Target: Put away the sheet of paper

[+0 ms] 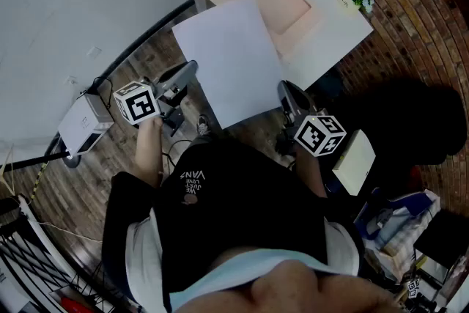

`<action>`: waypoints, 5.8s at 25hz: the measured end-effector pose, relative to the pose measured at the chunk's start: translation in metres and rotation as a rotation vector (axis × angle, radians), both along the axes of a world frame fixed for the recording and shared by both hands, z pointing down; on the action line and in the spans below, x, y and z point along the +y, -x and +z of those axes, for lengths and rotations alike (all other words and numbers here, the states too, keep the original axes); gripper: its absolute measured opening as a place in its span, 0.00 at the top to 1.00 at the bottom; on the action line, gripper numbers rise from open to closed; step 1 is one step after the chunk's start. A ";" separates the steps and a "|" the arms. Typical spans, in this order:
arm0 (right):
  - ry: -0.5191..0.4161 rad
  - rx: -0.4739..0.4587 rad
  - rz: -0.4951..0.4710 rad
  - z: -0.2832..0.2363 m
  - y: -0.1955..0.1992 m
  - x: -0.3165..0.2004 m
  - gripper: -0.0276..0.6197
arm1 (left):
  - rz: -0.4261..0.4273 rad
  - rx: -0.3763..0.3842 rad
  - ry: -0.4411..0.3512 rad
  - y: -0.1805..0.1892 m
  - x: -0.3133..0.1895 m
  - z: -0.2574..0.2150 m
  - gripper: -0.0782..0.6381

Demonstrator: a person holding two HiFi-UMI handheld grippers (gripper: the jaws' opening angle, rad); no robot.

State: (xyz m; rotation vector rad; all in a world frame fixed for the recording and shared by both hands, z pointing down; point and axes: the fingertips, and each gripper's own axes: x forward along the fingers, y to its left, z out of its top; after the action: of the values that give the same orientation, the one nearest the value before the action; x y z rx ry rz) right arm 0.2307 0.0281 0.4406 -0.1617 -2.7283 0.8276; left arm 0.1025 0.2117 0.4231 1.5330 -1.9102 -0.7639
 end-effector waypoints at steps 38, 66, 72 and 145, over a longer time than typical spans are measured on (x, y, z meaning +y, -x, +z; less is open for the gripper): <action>0.018 0.058 0.178 0.019 0.118 0.058 0.96 | 0.159 0.066 0.007 0.141 0.033 0.023 0.89; 0.031 0.082 0.212 0.030 0.186 -0.016 0.96 | 0.197 0.089 0.013 0.212 -0.048 0.041 0.89; 0.035 0.077 0.214 0.030 0.202 -0.053 0.96 | 0.205 0.086 0.019 0.229 -0.090 0.039 0.89; 0.156 0.231 0.845 0.127 0.281 -0.111 0.96 | 0.881 0.027 0.333 0.373 -0.301 0.140 0.89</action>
State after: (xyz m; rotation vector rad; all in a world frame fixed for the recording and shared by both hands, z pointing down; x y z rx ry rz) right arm -0.0502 -0.0830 0.5676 1.0484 -2.4612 1.1582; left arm -0.2705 -0.0891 0.5632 1.8682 -1.0633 -0.0655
